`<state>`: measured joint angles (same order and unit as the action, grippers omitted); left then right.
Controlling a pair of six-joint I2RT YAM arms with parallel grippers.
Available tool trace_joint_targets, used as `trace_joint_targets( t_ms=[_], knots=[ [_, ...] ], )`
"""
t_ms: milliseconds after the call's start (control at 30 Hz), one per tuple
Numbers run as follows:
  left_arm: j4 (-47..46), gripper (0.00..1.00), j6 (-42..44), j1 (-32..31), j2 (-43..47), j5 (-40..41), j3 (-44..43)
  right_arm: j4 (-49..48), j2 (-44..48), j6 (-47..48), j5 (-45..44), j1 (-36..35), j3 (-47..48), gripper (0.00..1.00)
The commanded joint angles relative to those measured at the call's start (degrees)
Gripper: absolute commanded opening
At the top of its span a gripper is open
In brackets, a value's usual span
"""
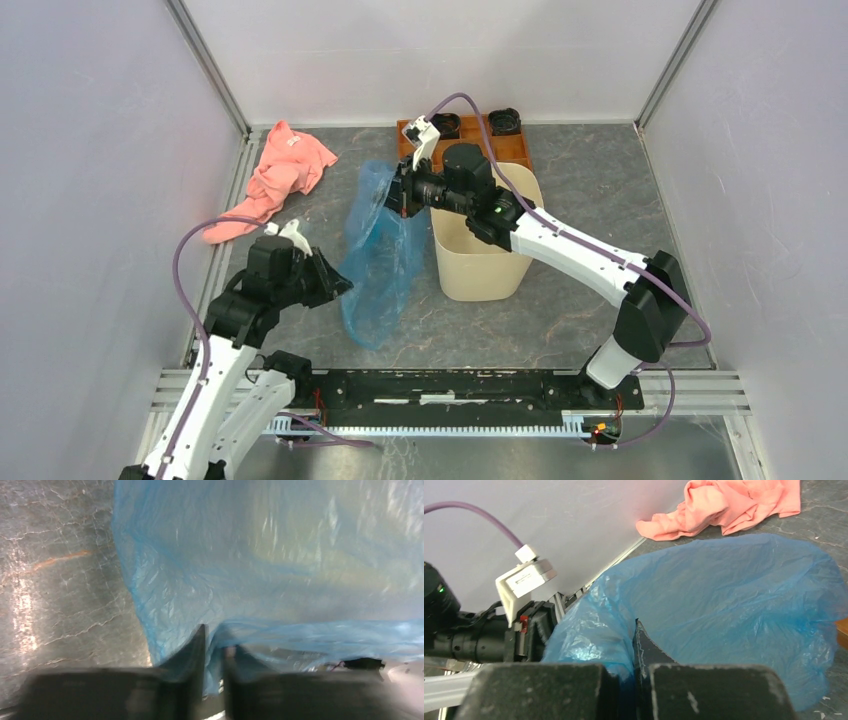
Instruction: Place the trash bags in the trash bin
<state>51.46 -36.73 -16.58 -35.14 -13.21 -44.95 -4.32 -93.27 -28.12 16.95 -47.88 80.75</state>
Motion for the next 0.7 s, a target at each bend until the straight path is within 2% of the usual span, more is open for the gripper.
trace_joint_targets(
  t_ms=[0, 100, 167, 233, 300, 367, 433, 533, 667],
  knots=[
    [-6.50, 0.04, -0.10, -0.03, -0.89, 2.71, -3.38, -2.32, 0.98, 1.55, 3.82, 0.23, 0.64, 0.01],
    [-9.59, 0.02, 0.60, 0.04, 0.45, 2.36, -9.82, 2.00, 1.41, 7.44, 6.55, 0.29, 3.84, 0.01],
    [-11.73, 0.02, 0.97, -0.02, -0.13, 0.78, -16.24, 8.43, 1.58, 13.38, 6.51, 0.24, 8.55, 0.01],
    [-13.95, 0.02, 1.00, -0.03, -2.93, -1.79, -23.68, 14.55, 2.21, 17.31, 6.06, 0.28, 13.21, 0.01],
    [-16.65, 0.02, -0.05, -0.02, -7.56, -7.35, -31.26, 16.49, 4.44, 19.85, 4.97, 0.25, 14.89, 0.01],
    [-20.50, 0.02, -3.37, -0.01, -13.45, -12.94, -38.64, 17.20, 7.52, 20.65, 2.80, 0.29, 15.04, 0.01],
    [-25.54, 0.02, -6.28, 0.01, -17.65, -16.97, -42.27, 17.71, 9.97, 20.23, 2.41, 0.27, 15.33, 0.01],
    [-29.95, 0.02, -9.28, -0.03, -22.68, -19.01, -47.78, 17.08, 13.10, 17.77, 2.65, 0.25, 14.71, 0.03],
    [-36.42, 0.02, -13.05, -0.03, -26.53, -20.38, -49.48, 17.14, 15.14, 15.19, 3.54, 0.27, 15.56, 0.03]
  ],
)
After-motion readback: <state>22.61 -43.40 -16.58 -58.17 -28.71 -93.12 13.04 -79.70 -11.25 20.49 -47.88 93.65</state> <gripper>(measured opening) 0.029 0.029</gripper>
